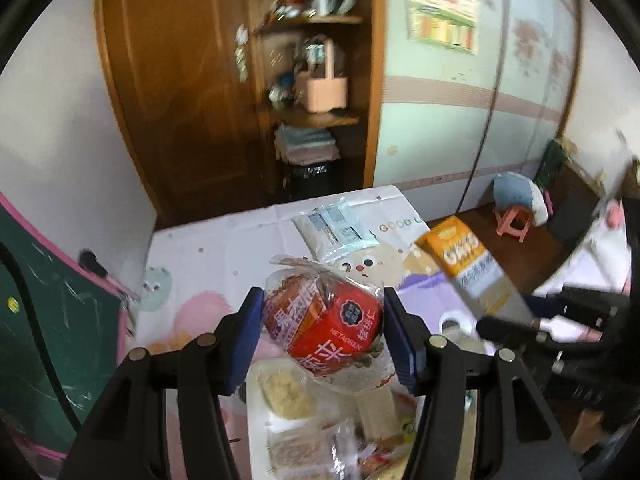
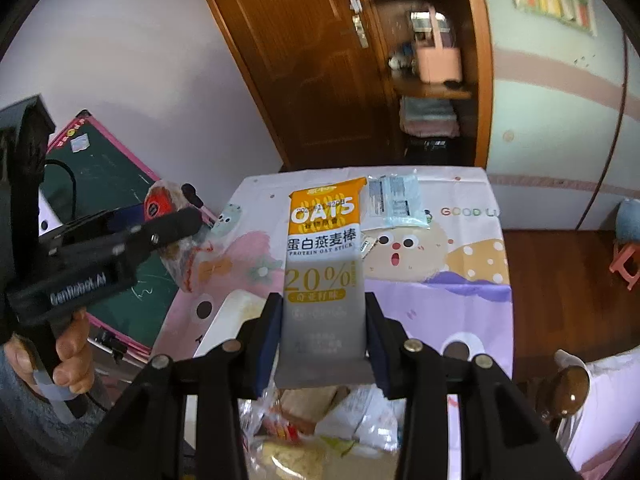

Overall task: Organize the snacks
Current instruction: 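Carry red packet and oat bar over the white tray and release them, then lift both open grippers from the tray toward the last snacks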

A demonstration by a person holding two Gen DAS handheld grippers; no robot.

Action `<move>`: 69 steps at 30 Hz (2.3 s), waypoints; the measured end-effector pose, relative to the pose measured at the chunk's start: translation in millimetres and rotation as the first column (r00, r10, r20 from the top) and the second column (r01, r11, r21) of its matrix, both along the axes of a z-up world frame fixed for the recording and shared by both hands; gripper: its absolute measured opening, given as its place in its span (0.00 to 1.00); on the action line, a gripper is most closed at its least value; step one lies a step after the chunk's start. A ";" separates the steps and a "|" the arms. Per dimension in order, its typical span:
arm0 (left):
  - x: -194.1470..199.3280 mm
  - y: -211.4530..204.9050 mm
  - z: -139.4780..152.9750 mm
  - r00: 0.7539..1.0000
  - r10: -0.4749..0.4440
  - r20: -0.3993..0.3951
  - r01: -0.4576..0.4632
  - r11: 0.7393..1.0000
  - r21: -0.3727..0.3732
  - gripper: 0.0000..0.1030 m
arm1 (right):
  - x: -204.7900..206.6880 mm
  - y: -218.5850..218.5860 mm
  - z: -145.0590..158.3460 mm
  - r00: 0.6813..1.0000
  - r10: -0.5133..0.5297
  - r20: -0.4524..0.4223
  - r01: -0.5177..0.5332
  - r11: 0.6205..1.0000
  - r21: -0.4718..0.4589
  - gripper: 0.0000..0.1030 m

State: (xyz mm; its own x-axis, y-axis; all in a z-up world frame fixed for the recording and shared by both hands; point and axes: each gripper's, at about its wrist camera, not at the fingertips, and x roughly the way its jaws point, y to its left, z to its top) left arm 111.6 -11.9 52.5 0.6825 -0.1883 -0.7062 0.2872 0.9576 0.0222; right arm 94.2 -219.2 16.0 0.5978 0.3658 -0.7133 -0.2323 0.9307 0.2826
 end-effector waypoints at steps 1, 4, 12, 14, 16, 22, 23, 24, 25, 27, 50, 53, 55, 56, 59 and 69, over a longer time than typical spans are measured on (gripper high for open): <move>-13.4 -2.4 -1.1 1.000 -0.006 0.022 0.006 1.000 0.019 0.55 | -12.6 -1.1 -1.7 1.000 -0.013 0.011 0.013 1.000 0.006 0.39; -46.9 -11.0 -10.5 0.998 -0.020 0.054 0.017 0.998 0.061 0.55 | -36.9 -1.6 -8.7 0.999 -0.041 0.019 0.040 0.999 0.021 0.39; -77.4 -21.2 -64.6 1.000 0.018 -0.011 -0.017 0.996 0.087 0.55 | -81.0 20.7 -34.5 0.999 -0.027 0.031 0.029 0.998 -0.052 0.39; -78.8 -19.0 -75.3 0.999 0.033 -0.025 -0.031 0.997 0.077 0.55 | -85.7 24.9 -42.7 0.999 -0.026 0.031 0.029 0.995 -0.095 0.39; -79.4 -17.0 -84.5 0.998 0.052 -0.036 -0.049 0.995 0.088 0.55 | -87.4 25.5 -50.8 0.999 -0.029 0.022 0.031 0.992 -0.123 0.39; -75.8 -8.8 -107.8 0.991 0.106 -0.086 -0.097 0.990 0.102 0.55 | -84.0 19.2 -72.6 0.999 -0.040 -0.027 0.037 0.991 -0.126 0.39; -75.0 -8.0 -110.5 0.989 0.111 -0.095 -0.102 0.989 0.103 0.55 | -84.6 19.7 -75.5 0.999 -0.038 -0.032 0.033 0.991 -0.127 0.39; -74.2 -7.6 -113.1 0.988 0.113 -0.106 -0.102 0.989 0.104 0.55 | -84.2 21.2 -79.0 0.999 -0.033 -0.039 0.027 0.991 -0.130 0.39; -73.0 -7.3 -115.0 0.987 0.111 -0.117 -0.099 0.990 0.102 0.55 | -83.4 23.6 -82.9 0.998 -0.025 -0.049 0.018 0.991 -0.135 0.39; -73.0 -8.1 -119.2 0.986 0.100 -0.133 -0.087 0.991 0.099 0.55 | -82.7 28.8 -88.8 0.998 -0.009 -0.066 -0.001 0.989 -0.146 0.39; -74.6 17.2 -108.7 0.981 0.180 -0.075 -0.181 0.984 -0.002 0.96 | -80.2 40.9 -86.1 0.999 -0.023 -0.039 0.015 0.984 -0.175 0.57; -75.9 20.3 -107.1 0.980 0.191 -0.052 -0.192 0.981 -0.019 0.96 | -80.3 42.0 -85.3 0.999 -0.028 -0.027 0.023 0.983 -0.181 0.57; -75.3 21.4 -107.3 0.980 0.195 -0.047 -0.196 0.981 -0.008 0.96 | -81.9 43.5 -83.5 0.999 -0.032 -0.003 0.031 0.982 -0.188 0.57; -74.7 21.6 -107.7 0.980 0.192 -0.046 -0.192 0.981 -0.001 0.95 | -82.1 44.3 -82.8 0.999 -0.033 0.007 0.034 0.981 -0.192 0.57; -75.7 23.5 -106.9 0.984 0.171 -0.044 -0.172 0.985 -0.030 0.94 | -83.9 47.9 -79.4 0.999 -0.030 0.041 0.038 0.977 -0.208 0.57; -66.4 37.5 -112.0 0.981 0.153 -0.116 -0.165 0.980 -0.109 0.94 | -78.5 57.2 -79.5 0.997 -0.029 0.070 0.046 0.965 -0.258 0.57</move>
